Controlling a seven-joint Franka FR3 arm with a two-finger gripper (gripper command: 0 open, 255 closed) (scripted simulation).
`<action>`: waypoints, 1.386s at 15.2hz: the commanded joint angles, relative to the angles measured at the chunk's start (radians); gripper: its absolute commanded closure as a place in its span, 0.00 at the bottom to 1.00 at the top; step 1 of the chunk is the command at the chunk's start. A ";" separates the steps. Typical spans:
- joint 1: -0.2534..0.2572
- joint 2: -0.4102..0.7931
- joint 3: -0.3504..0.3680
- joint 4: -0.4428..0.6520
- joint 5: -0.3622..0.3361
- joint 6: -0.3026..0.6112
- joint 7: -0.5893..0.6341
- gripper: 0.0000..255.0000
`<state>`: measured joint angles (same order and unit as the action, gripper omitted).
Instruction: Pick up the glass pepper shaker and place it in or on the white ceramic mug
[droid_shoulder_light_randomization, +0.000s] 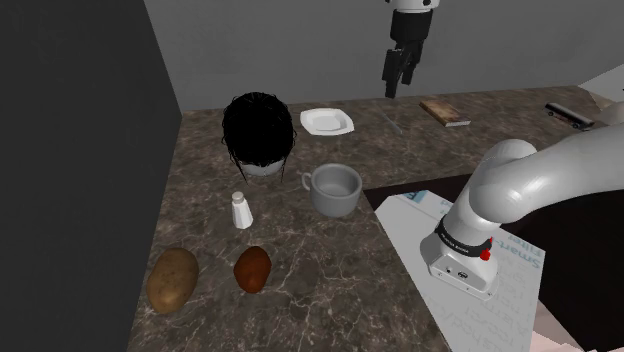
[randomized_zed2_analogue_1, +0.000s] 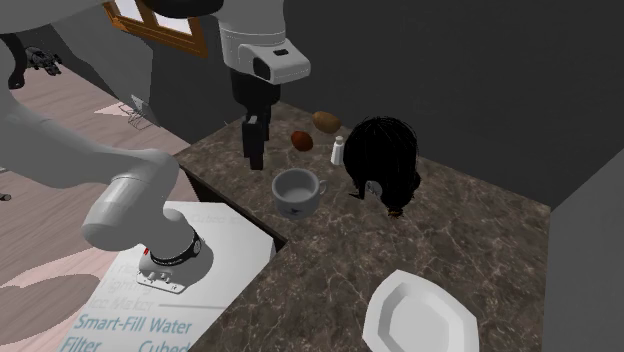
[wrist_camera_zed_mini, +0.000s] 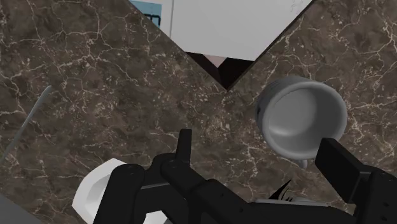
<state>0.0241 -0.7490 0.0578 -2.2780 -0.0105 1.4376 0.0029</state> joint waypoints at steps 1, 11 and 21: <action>0.000 0.000 0.000 0.000 0.000 0.000 0.000 0.00; 0.047 0.164 0.190 -0.034 0.098 0.228 0.211 0.00; 0.061 0.448 0.380 0.062 0.083 0.440 0.439 0.00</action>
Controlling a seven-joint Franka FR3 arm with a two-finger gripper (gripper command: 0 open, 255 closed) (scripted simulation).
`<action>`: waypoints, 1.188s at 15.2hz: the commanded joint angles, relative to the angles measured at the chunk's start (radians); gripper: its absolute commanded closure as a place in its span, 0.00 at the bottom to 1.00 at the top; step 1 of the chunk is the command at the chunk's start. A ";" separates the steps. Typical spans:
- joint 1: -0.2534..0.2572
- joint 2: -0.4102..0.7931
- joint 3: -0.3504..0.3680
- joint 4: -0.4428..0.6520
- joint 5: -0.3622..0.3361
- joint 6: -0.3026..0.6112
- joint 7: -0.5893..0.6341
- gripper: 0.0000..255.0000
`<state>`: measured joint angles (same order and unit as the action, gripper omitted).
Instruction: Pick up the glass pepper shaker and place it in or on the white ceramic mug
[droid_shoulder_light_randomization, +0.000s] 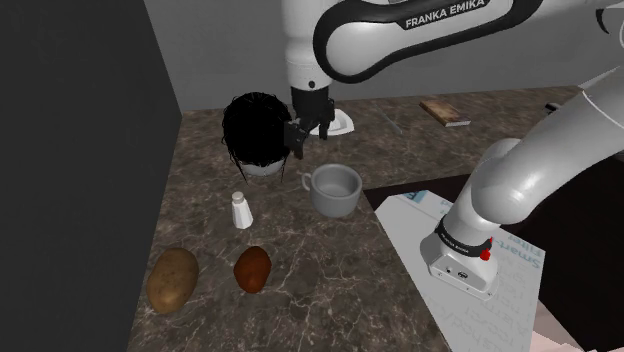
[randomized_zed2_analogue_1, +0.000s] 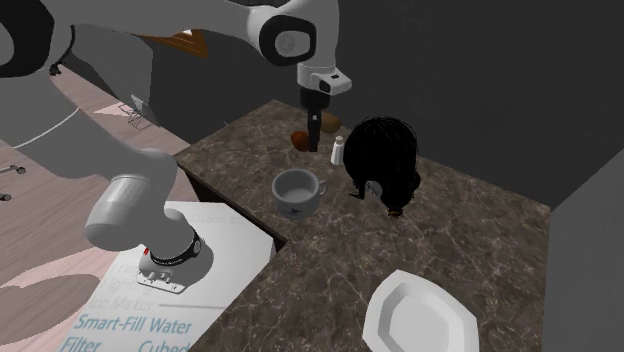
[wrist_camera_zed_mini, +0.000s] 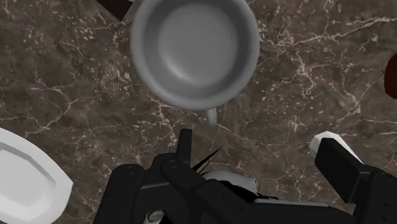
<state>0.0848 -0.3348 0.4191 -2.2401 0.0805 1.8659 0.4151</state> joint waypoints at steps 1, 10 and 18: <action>0.001 0.068 0.036 0.041 -0.019 0.029 0.052 0.00; 0.041 0.423 0.149 0.257 -0.213 0.131 0.314 0.00; 0.137 0.675 0.140 0.442 -0.374 0.150 0.465 0.00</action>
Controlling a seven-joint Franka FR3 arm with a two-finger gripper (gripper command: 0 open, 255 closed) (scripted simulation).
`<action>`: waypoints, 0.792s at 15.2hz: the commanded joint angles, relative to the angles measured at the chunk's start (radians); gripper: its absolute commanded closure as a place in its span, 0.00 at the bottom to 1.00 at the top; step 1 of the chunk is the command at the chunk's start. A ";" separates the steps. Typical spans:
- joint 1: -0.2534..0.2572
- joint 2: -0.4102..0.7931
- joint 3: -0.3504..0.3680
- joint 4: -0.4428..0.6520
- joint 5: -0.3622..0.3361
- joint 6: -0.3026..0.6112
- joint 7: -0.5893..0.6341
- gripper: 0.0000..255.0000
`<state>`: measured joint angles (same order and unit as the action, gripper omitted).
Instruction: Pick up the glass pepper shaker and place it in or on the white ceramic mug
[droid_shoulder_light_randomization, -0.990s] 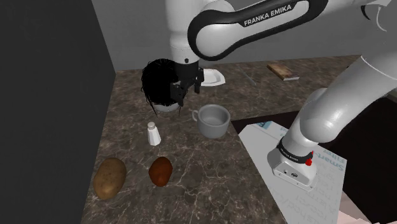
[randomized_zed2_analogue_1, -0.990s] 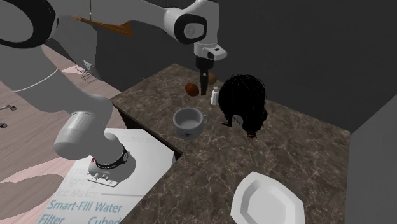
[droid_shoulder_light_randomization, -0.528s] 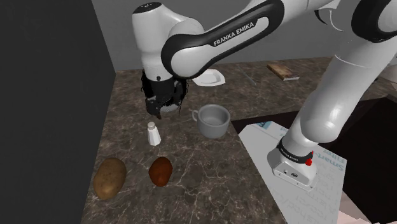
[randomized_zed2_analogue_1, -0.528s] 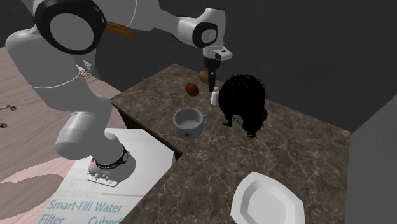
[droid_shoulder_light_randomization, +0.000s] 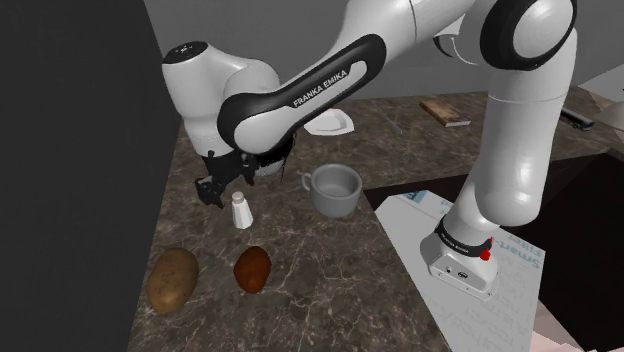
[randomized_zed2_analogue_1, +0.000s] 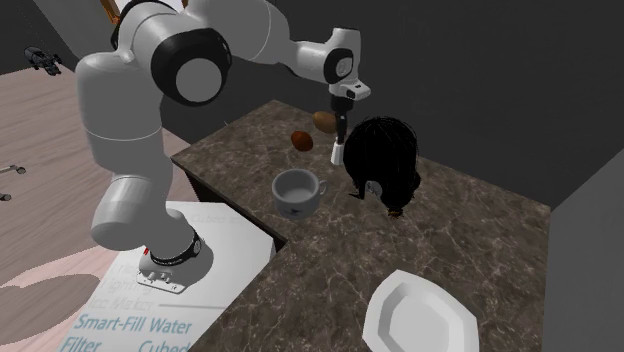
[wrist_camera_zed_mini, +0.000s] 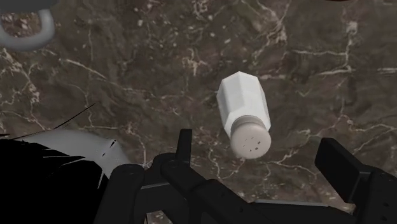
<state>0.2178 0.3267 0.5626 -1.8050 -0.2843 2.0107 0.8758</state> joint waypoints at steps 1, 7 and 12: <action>0.004 0.019 -0.005 -0.001 -0.013 0.017 0.007 0.00; 0.006 0.043 -0.015 -0.032 -0.033 0.068 0.020 0.00; 0.006 0.043 -0.015 -0.032 -0.033 0.068 0.020 0.00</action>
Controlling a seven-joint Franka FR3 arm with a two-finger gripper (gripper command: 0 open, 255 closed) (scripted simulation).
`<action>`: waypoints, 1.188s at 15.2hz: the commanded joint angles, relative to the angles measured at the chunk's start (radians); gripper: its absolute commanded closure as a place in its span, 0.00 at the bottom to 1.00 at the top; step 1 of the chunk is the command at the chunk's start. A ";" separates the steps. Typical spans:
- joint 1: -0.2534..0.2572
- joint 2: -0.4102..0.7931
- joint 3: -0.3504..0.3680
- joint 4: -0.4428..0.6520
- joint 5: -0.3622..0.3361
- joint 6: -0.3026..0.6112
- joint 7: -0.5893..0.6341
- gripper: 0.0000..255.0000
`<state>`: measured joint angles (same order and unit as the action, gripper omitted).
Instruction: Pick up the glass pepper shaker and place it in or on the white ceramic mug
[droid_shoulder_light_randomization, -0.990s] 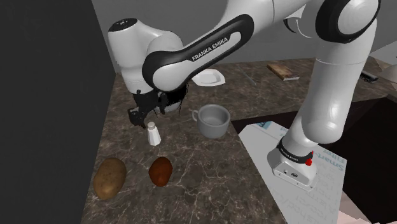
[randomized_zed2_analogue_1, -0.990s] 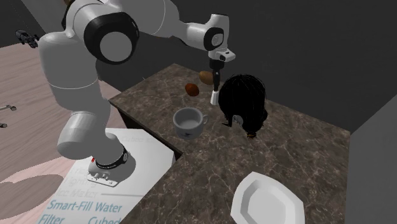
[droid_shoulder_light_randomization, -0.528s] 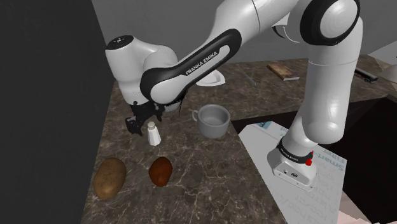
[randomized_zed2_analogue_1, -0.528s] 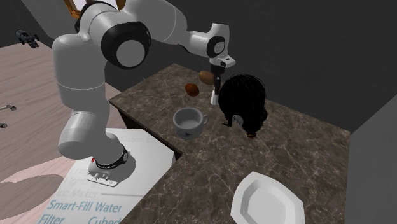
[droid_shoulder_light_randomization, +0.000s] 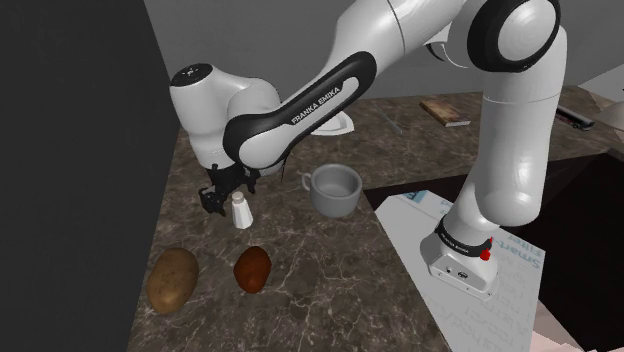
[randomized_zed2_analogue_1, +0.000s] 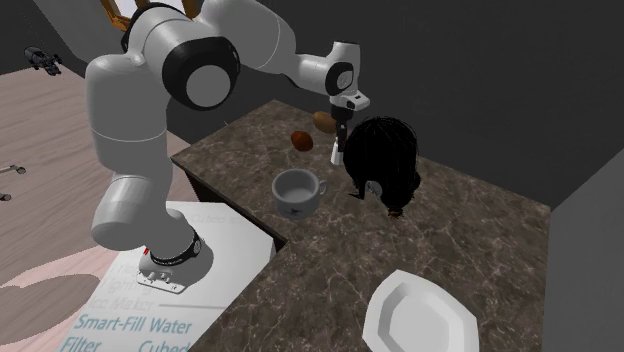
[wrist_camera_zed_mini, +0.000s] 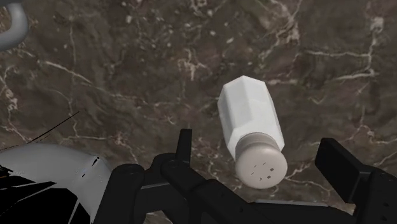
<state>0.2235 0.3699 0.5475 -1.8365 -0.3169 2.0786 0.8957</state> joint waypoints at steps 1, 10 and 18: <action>0.000 0.000 0.000 0.000 0.000 0.000 0.000 0.00; 0.000 0.000 0.000 0.000 0.000 0.000 0.000 1.00; -0.008 -0.043 0.014 0.041 0.032 -0.075 -0.025 1.00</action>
<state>0.2170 0.3369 0.5582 -1.7997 -0.2911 2.0154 0.8743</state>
